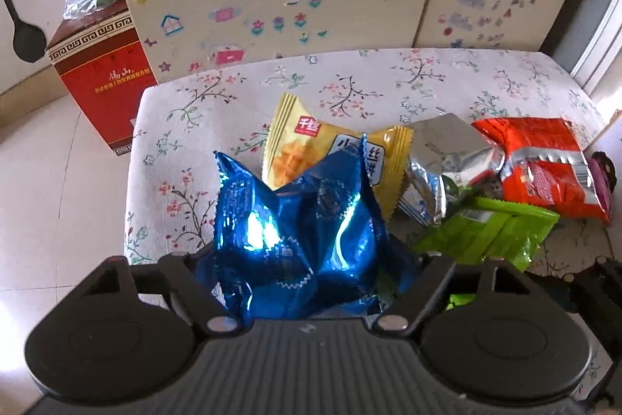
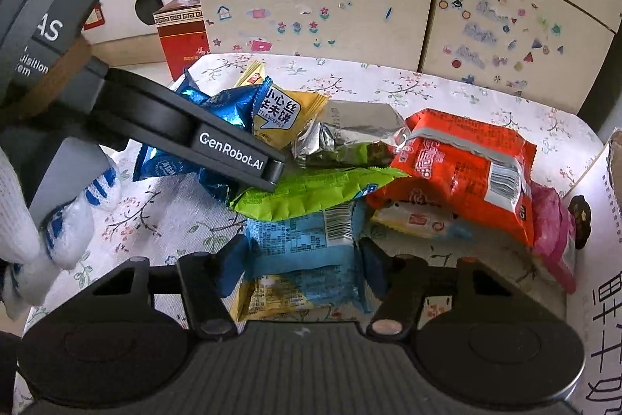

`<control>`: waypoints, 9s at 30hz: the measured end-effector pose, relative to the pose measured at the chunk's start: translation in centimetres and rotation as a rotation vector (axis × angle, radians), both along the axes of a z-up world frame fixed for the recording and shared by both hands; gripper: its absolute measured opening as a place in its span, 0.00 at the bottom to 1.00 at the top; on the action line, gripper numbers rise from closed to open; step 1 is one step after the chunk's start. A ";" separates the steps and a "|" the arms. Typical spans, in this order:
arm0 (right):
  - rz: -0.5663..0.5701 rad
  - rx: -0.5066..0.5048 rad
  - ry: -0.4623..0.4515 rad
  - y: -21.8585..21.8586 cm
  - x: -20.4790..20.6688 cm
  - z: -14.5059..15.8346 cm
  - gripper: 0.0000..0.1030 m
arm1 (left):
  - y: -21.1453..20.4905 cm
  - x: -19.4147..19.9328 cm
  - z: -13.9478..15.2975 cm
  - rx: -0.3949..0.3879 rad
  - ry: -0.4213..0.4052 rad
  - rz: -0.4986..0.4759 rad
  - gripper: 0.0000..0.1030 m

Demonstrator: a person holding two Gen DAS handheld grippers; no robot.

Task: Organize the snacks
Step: 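Grasp the blue foil bag with the left gripper while the right gripper grasps the light-blue packet, then carry the light-blue packet to the box with the right gripper while the left gripper holds the blue foil bag, then release the blue foil bag into the box with the left gripper while the right gripper releases the light-blue packet, then grasp the green packet with the left gripper while the right gripper grasps the red bag, then lift the green packet with the left gripper while the right gripper carries the red bag to the box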

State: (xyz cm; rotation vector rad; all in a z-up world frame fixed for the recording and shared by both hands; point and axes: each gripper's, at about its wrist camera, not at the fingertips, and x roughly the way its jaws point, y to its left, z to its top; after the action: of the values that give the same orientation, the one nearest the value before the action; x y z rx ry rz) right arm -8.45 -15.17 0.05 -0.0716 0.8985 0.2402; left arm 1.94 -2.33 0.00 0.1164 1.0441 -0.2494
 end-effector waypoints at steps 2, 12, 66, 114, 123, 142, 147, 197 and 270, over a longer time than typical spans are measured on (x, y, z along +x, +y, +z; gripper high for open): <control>0.004 0.008 0.009 -0.1 0.0 0.0 0.65 | 0.1 -0.3 0.1 -0.004 -0.006 -0.002 0.76; -0.015 0.093 0.073 -1.5 -1.9 1.5 0.47 | 0.6 -2.3 1.3 -0.053 -0.011 -0.009 0.74; -0.052 0.048 -0.155 -6.1 -7.3 10.8 0.60 | 0.8 -8.3 7.4 -0.160 -0.164 0.041 0.75; -0.655 0.233 -0.261 -23.6 -12.3 12.6 0.61 | -17.0 -15.2 8.5 -0.322 -0.268 -0.462 0.75; -0.733 0.252 -0.242 -25.0 -12.9 12.4 0.61 | -20.0 -15.9 8.2 -0.368 -0.254 -0.538 0.75; -0.798 0.287 -0.206 -25.9 -12.7 11.6 0.72 | -21.2 -16.3 8.5 -0.419 -0.229 -0.526 0.94; -0.780 0.323 -0.186 -25.7 -12.2 11.4 0.74 | -20.1 -15.8 8.9 -0.405 -0.236 -0.496 0.94; -0.239 0.412 -0.046 -13.8 -0.1 8.9 0.78 | -4.1 -4.7 4.0 -0.078 -0.115 -0.166 0.97; -0.088 0.138 0.007 -7.6 3.1 5.0 0.74 | -2.3 -4.7 1.5 -0.053 -0.073 -0.182 0.54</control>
State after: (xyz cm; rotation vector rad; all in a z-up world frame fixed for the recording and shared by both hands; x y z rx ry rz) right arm -5.35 -22.80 5.09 0.0963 0.8874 0.2203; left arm -2.80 -4.67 1.55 0.1717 0.9544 -0.4348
